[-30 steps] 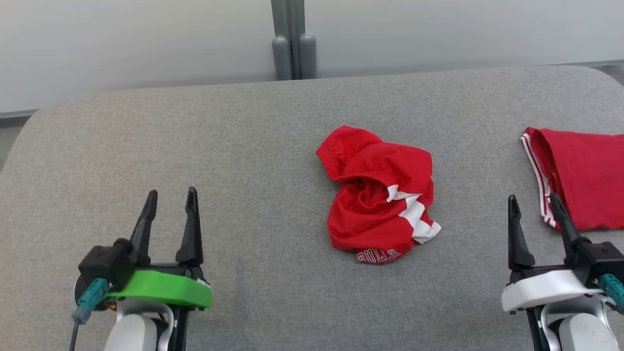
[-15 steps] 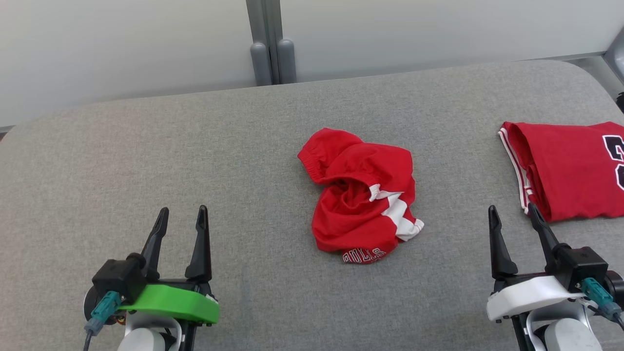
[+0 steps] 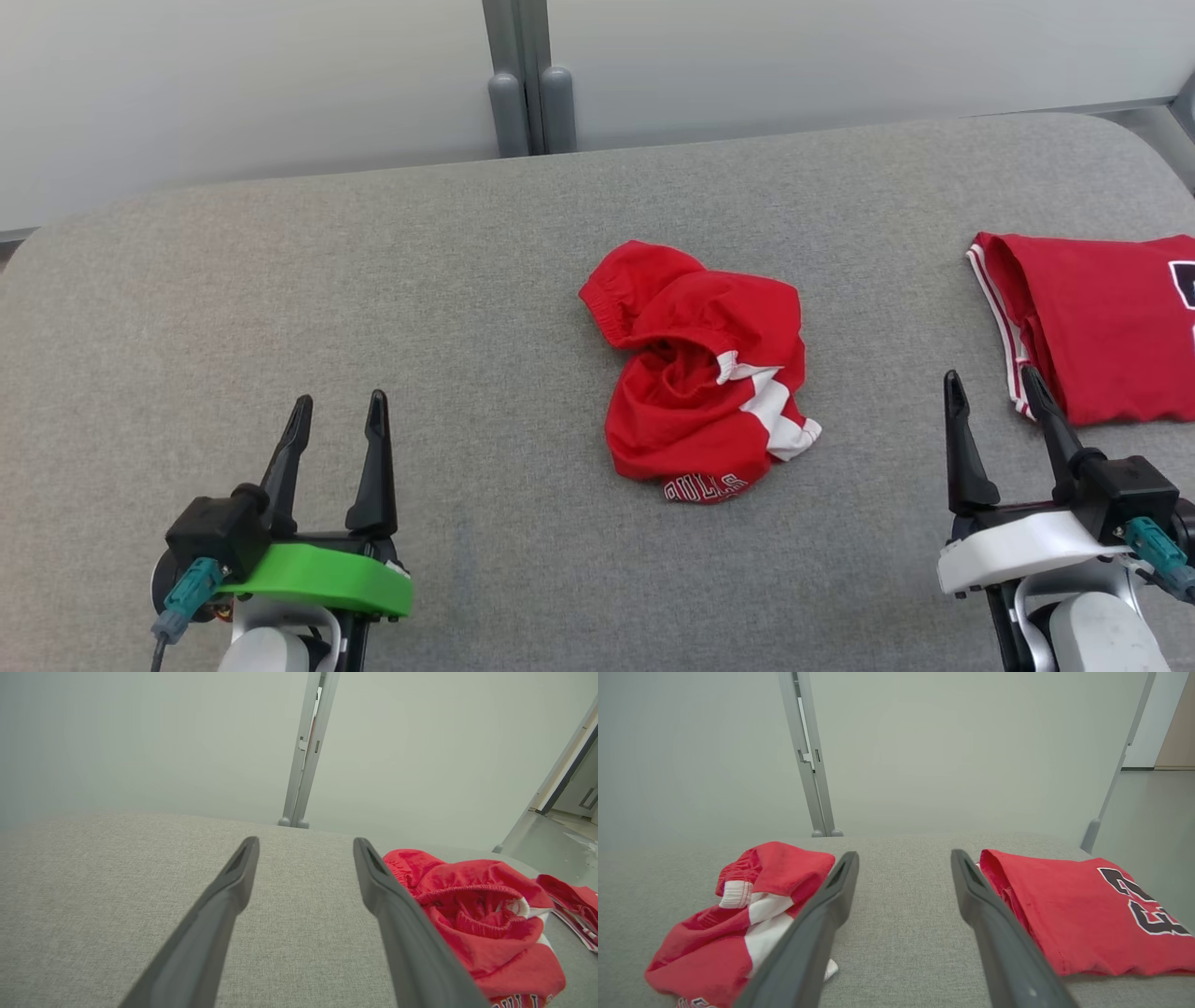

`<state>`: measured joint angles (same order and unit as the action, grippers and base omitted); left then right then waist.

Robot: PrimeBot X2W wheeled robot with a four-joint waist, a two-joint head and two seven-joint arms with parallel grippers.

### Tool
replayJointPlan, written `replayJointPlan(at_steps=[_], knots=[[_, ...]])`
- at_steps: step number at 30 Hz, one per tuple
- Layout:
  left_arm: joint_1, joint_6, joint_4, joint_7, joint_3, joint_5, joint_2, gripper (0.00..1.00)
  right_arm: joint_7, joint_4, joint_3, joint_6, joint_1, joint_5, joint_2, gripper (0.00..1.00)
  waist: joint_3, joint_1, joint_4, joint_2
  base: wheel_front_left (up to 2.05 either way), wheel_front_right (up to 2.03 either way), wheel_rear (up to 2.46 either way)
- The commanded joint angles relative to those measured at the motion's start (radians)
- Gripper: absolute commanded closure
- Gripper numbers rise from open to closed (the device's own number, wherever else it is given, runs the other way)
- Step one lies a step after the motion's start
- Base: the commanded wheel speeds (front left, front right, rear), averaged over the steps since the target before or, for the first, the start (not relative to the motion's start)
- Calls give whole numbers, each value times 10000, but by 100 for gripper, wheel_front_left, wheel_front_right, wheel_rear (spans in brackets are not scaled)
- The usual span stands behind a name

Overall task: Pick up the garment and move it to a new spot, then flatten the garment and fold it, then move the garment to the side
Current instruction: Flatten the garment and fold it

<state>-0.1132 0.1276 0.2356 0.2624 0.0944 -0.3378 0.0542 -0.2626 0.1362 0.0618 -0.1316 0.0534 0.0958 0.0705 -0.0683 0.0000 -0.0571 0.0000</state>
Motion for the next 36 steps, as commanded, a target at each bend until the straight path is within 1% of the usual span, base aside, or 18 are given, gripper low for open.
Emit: replayJointPlan(at_steps=[1,12,20,31,33,36], knots=[[143,52,19,24,-58,38,1,0,-27,-58,-12,20,166,-39,41,0,-14,0,57,0,0,0,0],[223,52,93,24,-43,40,-13,0,-27,-20,-2,20,259,-108,94,0,23,0,570,0,0,0,0],[402,53,86,24,-146,36,-22,0,-27,56,-22,20,224,-115,131,0,130,0,845,0,0,0,0],[465,53,130,24,-44,40,-31,0,-27,81,114,21,70,-89,150,0,196,0,1129,0,0,0,0],[463,53,140,24,72,-16,-33,0,-27,85,118,21,58,-86,156,0,193,0,1109,0,0,0,0],[205,53,256,24,553,-145,-21,0,-27,68,92,21,92,-81,159,0,173,0,1011,0,0,0,0]])
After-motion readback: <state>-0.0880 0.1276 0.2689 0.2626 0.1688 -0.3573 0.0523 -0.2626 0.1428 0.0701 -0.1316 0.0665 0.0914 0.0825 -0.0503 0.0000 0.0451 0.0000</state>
